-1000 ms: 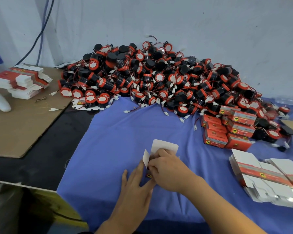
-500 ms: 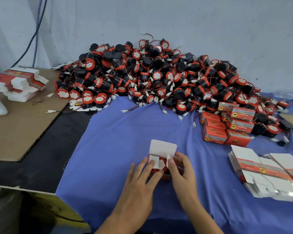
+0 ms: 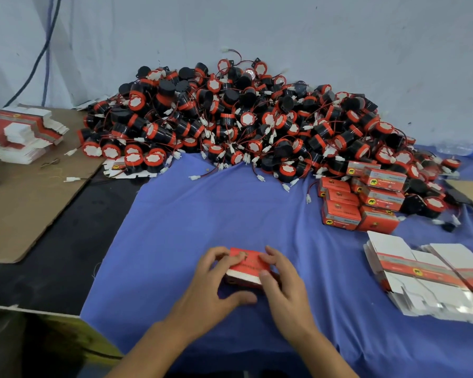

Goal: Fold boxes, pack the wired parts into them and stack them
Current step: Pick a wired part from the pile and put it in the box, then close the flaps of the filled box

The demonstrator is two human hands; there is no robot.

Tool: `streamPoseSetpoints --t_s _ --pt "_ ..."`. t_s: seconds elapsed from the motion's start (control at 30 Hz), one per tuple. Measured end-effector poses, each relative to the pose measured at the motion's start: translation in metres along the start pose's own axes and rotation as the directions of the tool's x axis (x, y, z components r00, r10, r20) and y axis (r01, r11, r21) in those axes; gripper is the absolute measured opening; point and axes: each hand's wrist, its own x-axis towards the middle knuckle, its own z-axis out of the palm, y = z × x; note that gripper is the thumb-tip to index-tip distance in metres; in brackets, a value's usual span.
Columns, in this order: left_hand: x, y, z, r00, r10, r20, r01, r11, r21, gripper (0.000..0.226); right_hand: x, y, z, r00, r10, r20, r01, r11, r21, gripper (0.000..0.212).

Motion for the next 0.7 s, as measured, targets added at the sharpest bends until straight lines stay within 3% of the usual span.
streamPoseSetpoints --t_s 0.07,0.2,0.53,0.7 --pt "-0.0037 -0.0053 0.0000 0.999 0.011 -0.047 -0.010 1.000 0.029 0.073 0.0001 0.0029 0.0013 0.999 -0.039 0.018 0.040 0.998 -0.051 0.041" --pt "-0.0005 -0.0066 -0.0014 0.993 0.043 -0.108 -0.046 0.999 -0.023 0.039 0.0017 0.0072 0.0029 0.997 -0.074 0.027 0.075 0.997 -0.025 0.049" --pt "-0.0022 -0.0039 -0.0046 0.984 0.019 -0.178 -0.048 0.986 -0.159 0.040 0.0009 0.0073 0.0075 0.984 -0.173 0.049 0.177 0.981 -0.086 0.041" --pt "-0.0048 -0.0011 -0.0026 0.979 0.042 -0.199 -0.049 0.998 -0.027 0.043 0.0016 0.0056 0.0074 0.983 -0.183 0.015 0.183 0.977 -0.112 0.038"
